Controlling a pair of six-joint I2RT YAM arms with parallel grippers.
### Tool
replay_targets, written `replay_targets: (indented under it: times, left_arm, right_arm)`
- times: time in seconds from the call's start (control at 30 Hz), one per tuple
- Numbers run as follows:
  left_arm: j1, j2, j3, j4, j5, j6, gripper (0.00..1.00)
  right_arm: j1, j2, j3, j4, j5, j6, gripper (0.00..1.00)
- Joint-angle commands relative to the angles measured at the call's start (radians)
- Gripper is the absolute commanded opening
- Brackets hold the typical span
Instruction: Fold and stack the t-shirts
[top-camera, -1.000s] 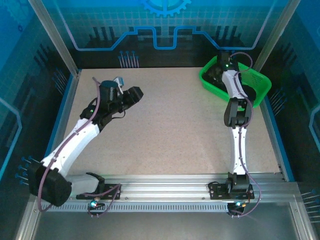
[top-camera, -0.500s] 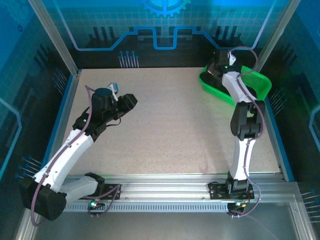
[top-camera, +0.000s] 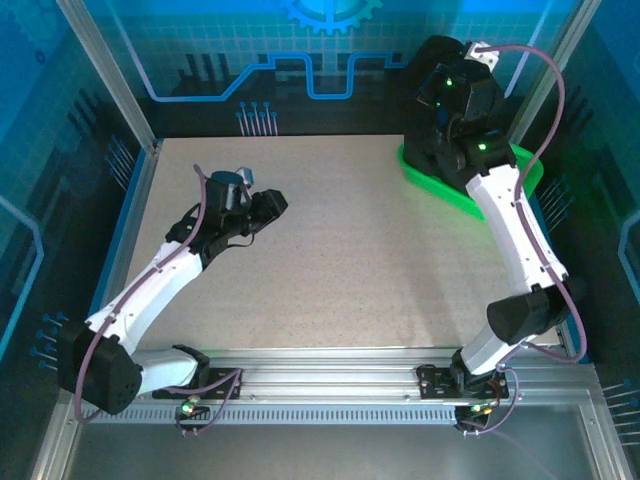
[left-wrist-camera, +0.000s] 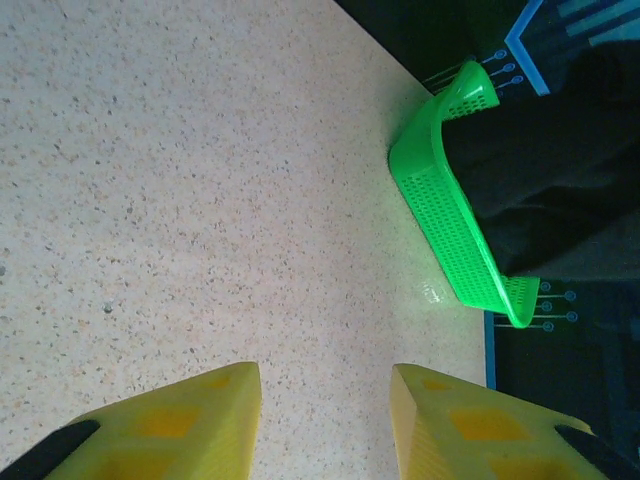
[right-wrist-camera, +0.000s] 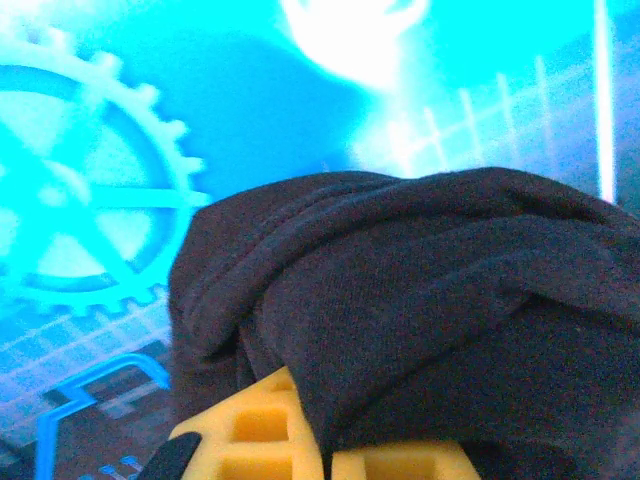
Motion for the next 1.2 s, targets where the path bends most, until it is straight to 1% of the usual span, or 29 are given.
replay_targets:
  times: [0.0,0.13,0.23,0.3,0.37,0.4,0.43,0.47,0.5,0.53,0.57,0.63,0.67,0.73,0.83,0.9,0.93,0.97,1.0,1.1,1.17]
  left_arm:
    - [-0.007,-0.046,0.065,-0.074,-0.098,0.042,0.41]
    - [-0.006,-0.101,0.112,-0.189,-0.245,0.086,0.42]
    - [-0.006,-0.149,0.128,-0.253,-0.349,0.099,0.42]
    - [-0.006,-0.181,0.138,-0.301,-0.417,0.099,0.43]
    - [-0.006,-0.209,0.150,-0.359,-0.482,0.087,0.48]
    - [-0.006,-0.223,0.159,-0.390,-0.517,0.079,0.50]
    - [-0.006,-0.238,0.163,-0.420,-0.547,0.071,0.50]
    - [-0.006,-0.253,0.164,-0.445,-0.573,0.063,0.51]
    - [-0.006,-0.270,0.161,-0.459,-0.586,0.059,0.51]
    - [-0.004,-0.282,0.159,-0.473,-0.590,0.062,0.51]
    - [-0.004,-0.292,0.156,-0.491,-0.590,0.059,0.52]
    - [-0.003,-0.307,0.145,-0.525,-0.581,0.054,0.52]
    - [-0.004,-0.312,0.134,-0.543,-0.574,0.046,0.52]
    - [-0.003,-0.316,0.111,-0.587,-0.567,0.019,0.53]
    - [0.016,-0.307,0.066,-0.629,-0.526,-0.014,0.54]
    - [0.066,-0.287,0.035,-0.642,-0.465,-0.039,0.54]
    - [0.097,-0.276,0.016,-0.639,-0.427,-0.053,0.55]
    - [0.146,-0.261,-0.007,-0.627,-0.366,-0.071,0.55]
    - [0.200,-0.241,-0.034,-0.605,-0.304,-0.088,0.56]
    - [0.324,-0.166,-0.113,-0.512,-0.156,-0.164,0.58]
    - [0.361,-0.106,-0.153,-0.440,-0.119,-0.204,0.59]
  right_arm:
    - [0.092,-0.054,0.085,0.062,0.019,-0.146,0.00]
    - [0.251,-0.052,0.107,0.043,0.059,-0.238,0.00]
    - [0.405,-0.009,0.113,0.049,0.099,-0.310,0.00]
    - [0.478,0.053,0.126,0.000,0.082,-0.281,0.00]
    - [0.523,0.126,0.120,-0.060,0.045,-0.233,0.00]
    - [0.538,0.170,0.110,-0.087,-0.007,-0.211,0.08]
    - [0.543,0.210,0.111,-0.116,-0.091,-0.182,0.25]
    - [0.543,0.260,0.139,-0.163,-0.212,-0.149,0.40]
    - [0.548,0.308,0.185,-0.231,-0.293,-0.122,0.48]
    - [0.556,0.338,0.217,-0.273,-0.325,-0.117,0.53]
    - [0.565,0.354,0.226,-0.294,-0.335,-0.124,0.60]
    - [0.565,0.332,0.168,-0.274,-0.338,-0.122,0.71]
    - [0.549,0.306,0.112,-0.252,-0.347,-0.102,0.72]
    - [0.496,0.255,-0.012,-0.218,-0.399,-0.034,0.71]
    - [0.419,0.175,-0.235,-0.188,-0.446,0.052,0.68]
    - [0.390,0.134,-0.368,-0.189,-0.475,0.079,0.64]
    - [0.389,0.127,-0.406,-0.206,-0.481,0.075,0.62]
    - [0.397,0.123,-0.445,-0.226,-0.481,0.061,0.62]
    - [0.412,0.121,-0.483,-0.237,-0.481,0.045,0.62]
    - [0.463,0.140,-0.583,-0.243,-0.506,0.010,0.63]
    - [0.508,0.180,-0.610,-0.250,-0.521,-0.023,0.64]
